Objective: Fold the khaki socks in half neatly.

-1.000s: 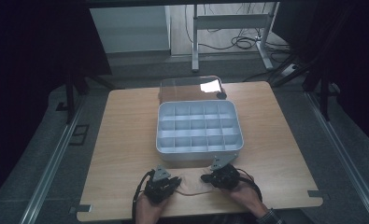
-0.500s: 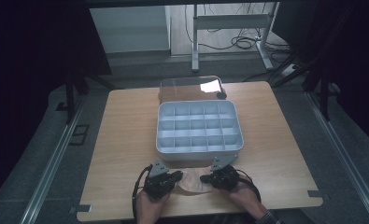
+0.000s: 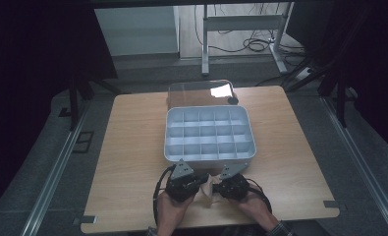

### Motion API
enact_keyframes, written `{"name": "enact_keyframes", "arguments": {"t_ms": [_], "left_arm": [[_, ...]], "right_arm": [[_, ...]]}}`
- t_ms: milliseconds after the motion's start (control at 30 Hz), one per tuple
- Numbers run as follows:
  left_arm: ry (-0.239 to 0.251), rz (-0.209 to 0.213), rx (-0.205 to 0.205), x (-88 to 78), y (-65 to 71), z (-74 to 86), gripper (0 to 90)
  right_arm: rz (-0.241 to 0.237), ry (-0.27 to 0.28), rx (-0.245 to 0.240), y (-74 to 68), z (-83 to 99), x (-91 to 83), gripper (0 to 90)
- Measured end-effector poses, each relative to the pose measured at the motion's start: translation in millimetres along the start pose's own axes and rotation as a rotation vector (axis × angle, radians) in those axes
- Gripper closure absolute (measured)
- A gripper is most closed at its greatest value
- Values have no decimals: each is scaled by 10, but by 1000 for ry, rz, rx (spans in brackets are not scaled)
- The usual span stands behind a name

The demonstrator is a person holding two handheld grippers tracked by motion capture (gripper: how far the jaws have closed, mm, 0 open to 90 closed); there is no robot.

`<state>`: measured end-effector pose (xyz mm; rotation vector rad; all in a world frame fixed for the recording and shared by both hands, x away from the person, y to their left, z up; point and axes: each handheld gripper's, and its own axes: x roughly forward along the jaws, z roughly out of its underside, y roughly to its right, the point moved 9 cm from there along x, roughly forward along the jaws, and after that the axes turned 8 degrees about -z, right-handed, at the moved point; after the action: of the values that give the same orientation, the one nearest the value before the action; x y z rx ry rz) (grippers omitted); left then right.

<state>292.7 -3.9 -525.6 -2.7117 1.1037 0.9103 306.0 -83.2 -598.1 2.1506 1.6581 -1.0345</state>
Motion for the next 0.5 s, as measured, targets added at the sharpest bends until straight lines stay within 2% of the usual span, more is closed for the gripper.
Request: {"name": "enact_keyframes", "arguments": {"t_ms": [133, 233, 267, 333, 367, 400, 500], "left_arm": [[-6, 2, 13, 56, 36, -24, 867], [-11, -8, 20, 87, 43, -17, 867], [-16, -29, 28, 94, 29, 0, 867], [-18, -35, 28, 93, 18, 9, 867], [-20, -44, 28, 92, 4, 19, 867], [-20, -44, 28, 92, 4, 19, 867], [-24, -53, 28, 84, -10, 24, 867]], "right_arm": [[5, 3, -3, -3, -6, 11, 898], [-2, 9, 13, 1, -5, 8, 896], [-10, 5, 18, 2, -8, 2, 895], [-11, 1, 15, 1, -10, -6, 892], [3, 8, -2, 5, -27, -52, 891], [3, 8, -2, 5, -27, -52, 891], [20, 39, 1, 43, -75, -211, 891]]}}
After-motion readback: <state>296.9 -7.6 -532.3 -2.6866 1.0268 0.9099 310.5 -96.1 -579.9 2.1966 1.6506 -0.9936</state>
